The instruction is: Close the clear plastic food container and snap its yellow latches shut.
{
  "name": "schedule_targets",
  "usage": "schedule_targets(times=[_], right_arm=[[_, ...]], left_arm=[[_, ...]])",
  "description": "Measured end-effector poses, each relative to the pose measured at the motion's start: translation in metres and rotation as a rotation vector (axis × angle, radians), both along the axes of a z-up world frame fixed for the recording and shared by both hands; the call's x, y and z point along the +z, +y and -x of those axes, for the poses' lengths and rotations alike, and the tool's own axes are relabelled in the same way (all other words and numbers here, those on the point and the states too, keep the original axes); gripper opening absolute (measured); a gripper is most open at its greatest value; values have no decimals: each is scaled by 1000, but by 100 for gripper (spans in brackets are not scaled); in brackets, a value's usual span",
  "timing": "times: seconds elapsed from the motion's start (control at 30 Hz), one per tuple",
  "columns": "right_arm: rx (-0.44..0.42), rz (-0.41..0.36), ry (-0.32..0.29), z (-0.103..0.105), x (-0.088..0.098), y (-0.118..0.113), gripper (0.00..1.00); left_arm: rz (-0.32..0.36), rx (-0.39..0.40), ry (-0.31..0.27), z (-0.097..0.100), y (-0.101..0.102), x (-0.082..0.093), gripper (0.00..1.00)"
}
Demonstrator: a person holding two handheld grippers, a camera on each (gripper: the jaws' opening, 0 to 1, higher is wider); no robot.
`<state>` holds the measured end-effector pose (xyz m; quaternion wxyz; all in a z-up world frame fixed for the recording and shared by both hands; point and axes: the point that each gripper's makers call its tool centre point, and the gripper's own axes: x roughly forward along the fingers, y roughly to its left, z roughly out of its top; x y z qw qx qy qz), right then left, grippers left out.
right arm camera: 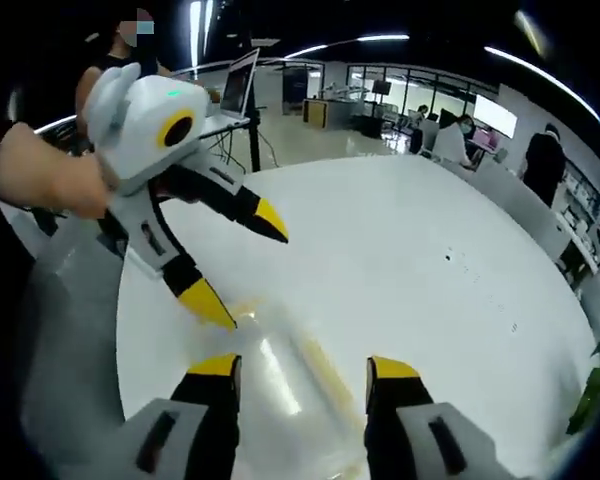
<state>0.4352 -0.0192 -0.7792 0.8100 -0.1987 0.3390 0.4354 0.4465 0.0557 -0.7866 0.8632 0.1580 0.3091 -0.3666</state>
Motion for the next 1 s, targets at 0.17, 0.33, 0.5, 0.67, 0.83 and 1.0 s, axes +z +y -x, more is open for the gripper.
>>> schedule_targets(times=[0.17,0.33,0.5,0.67,0.83,1.0], right_arm=[[-137,-29,-58,-2,1,-5,49],[-222,-32,-88,0,-1,-8,51],[-281,-49,-93,0,-3,-10,52],[-281,-48,-96,0,-2,-11,52],[-327,-84,-116,-5,6,-16,52],[-410,-152,-95,-7,7,-24,53]], left_arm=[[8,100,-40,-6,9,4,58],[19,151,-51,-9,8,6,58],[24,174,-48,-8,7,3,59],[28,172,-37,-5,4,1,59],[58,198,-32,-6,6,3,59],[124,258,-12,-6,10,4,61]])
